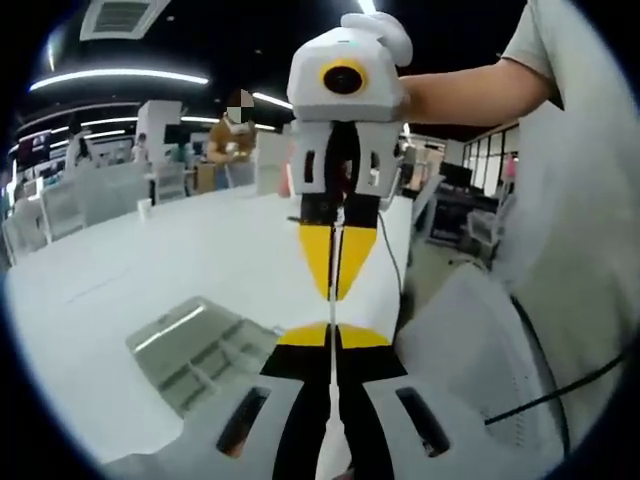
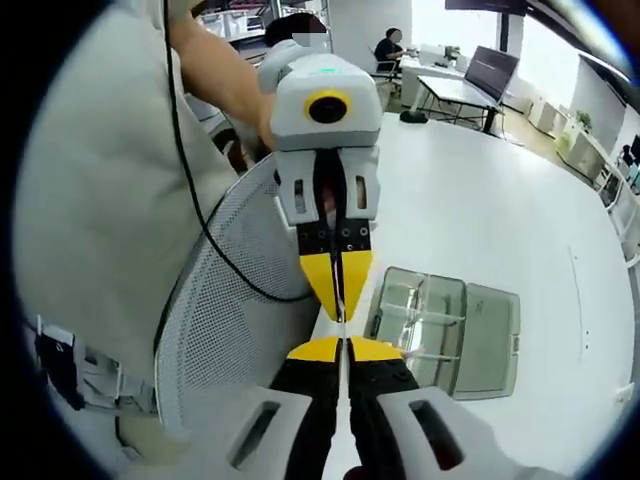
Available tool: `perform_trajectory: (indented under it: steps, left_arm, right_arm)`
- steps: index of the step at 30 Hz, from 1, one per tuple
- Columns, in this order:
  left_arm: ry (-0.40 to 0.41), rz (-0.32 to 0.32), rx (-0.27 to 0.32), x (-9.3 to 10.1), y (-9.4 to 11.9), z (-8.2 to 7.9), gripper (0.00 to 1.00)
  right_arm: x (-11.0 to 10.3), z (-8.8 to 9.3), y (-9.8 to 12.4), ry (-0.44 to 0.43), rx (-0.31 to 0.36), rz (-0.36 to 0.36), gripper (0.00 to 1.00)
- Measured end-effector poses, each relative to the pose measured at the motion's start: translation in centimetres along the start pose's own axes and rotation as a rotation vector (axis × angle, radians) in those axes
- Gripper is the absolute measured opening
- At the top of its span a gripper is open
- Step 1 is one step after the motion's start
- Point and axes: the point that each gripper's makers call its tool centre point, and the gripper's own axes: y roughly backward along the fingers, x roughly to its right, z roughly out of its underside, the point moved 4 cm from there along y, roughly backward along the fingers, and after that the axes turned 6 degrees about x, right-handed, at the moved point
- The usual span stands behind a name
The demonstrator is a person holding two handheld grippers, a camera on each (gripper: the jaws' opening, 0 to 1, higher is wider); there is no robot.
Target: Insert the divider into the dual guide fixture by aligning both edges with the guide slots and pushing it downward to the bottom, including one-sided entry, uneven engagement, binding, and posture correction.
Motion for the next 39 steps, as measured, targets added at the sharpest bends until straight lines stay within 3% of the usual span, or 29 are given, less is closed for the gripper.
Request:
perform_trajectory:
  steps: [13,27,39]
  left_arm:
    - [0.004,0.001,0.001,0.03,0.09,0.26,0.0]
    - [0.005,0.002,0.006,0.37,0.13,0.18,0.0]
    - [0.037,-0.01,0.011,-0.08,-0.05,0.34,0.0]
  right_arm:
    - [-0.23,-0.06,-0.23,-0.006,-0.009,-0.015,0.01]
    - [-0.37,-0.25,-0.65,0.044,-0.026,-0.021,0.0]
    - [-0.17,-0.38,-0.53,-0.024,-0.051,-0.023,0.0]
